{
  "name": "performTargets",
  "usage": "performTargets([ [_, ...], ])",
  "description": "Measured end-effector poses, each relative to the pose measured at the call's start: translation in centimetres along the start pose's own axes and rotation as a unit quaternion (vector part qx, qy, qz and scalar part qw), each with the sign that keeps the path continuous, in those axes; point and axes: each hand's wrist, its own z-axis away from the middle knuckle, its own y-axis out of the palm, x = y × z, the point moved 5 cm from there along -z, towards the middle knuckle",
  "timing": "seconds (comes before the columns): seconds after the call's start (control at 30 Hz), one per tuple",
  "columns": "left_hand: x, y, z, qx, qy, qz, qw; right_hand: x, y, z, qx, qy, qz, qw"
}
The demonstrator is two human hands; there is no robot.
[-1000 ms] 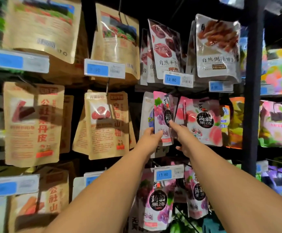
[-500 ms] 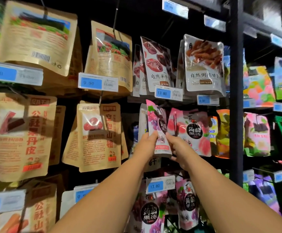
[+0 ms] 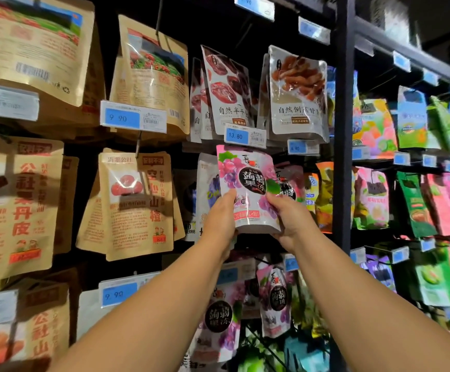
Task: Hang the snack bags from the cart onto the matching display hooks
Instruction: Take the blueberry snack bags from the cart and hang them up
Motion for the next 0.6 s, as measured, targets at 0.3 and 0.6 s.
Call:
performTargets([
  [0.3,2.7,3.9,4.2,0.046,0.032,-0.136,0.989,-1.5,-6.4,4.8,-0.086,0.003,0.029,0.996],
  [0.6,15.1,7.9,11.4,0.152,-0.109,-0.169,0.968,-9.7,-17.9,14.4,-0.226,0.067,0.116,0.965],
])
